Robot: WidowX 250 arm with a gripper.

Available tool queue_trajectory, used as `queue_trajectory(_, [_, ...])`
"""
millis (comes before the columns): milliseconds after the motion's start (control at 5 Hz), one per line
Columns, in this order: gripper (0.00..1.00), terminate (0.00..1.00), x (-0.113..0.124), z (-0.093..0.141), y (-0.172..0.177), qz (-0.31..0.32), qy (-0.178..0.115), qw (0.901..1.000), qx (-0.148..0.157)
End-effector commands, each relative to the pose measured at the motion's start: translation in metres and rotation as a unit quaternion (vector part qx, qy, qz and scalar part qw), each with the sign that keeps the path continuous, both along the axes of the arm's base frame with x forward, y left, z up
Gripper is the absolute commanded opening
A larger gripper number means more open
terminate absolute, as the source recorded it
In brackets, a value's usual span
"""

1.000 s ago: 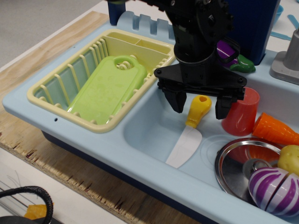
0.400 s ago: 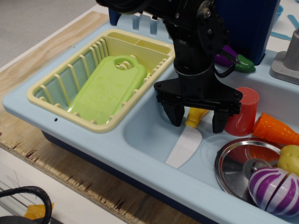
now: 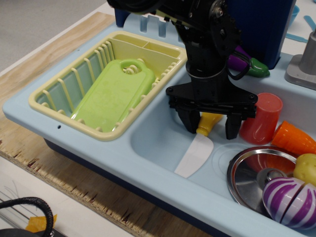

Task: Put knife on cutting board

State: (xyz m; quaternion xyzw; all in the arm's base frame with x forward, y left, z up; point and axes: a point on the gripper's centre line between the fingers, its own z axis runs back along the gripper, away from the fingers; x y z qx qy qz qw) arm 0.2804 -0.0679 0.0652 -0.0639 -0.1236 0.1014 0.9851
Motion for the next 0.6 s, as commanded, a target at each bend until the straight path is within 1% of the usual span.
queue_trajectory(0, [1.00, 0.00, 0.004, 0.000, 0.007, 0.005, 0.003, 1.0000, 0.004])
queue_trajectory(200, [1.00, 0.00, 0.002, 0.011, 0.007, 0.009, 0.003, 0.9999, 0.012])
queue_trajectory(400, [0.00, 0.00, 0.015, 0.028, 0.008, 0.003, -0.010, 0.9996, 0.024])
